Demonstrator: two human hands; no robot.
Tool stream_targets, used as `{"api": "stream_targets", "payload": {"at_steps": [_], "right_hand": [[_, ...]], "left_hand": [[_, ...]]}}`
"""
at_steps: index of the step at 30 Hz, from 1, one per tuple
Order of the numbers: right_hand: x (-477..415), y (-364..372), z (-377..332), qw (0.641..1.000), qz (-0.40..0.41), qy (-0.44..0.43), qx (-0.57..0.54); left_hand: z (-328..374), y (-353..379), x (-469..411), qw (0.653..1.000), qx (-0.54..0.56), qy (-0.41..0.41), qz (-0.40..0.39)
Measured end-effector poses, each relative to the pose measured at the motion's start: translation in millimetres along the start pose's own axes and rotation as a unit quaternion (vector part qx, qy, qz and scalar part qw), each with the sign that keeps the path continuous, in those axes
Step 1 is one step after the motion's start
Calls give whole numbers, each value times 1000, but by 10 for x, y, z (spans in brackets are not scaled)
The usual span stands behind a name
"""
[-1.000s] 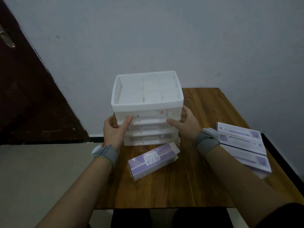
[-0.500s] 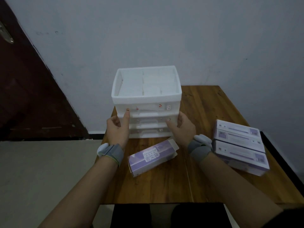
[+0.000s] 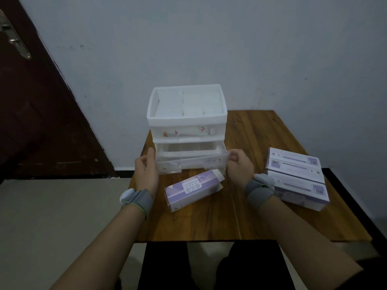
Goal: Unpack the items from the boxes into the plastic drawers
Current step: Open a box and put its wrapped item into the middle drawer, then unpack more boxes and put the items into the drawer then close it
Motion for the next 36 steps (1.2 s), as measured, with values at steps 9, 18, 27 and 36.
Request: {"api": "stream_targets", "payload": {"at_steps": [9, 18, 27, 36], "right_hand": [[219, -292, 10, 988, 16, -6, 156], [698, -682, 403, 853, -18, 62, 518], [686, -238, 296, 805, -43, -29, 591], [327, -610, 551, 835, -148, -68, 526]], "left_hand": [[-75, 232, 305, 989, -120, 63, -62], [-419, 307, 417, 987, -140, 31, -75], [-436, -228, 163, 971, -231, -24, -55], [141, -181, 331, 895, -385, 224, -31]]}}
Point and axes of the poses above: each hand's wrist, its own x-axis away from the middle knuckle, its own y-axis out of the palm, z = x × y, the point moved 10 cm from there along -x, towards the middle knuckle, and after that the axes turned 10 degrees about x, right-handed, at the moved point
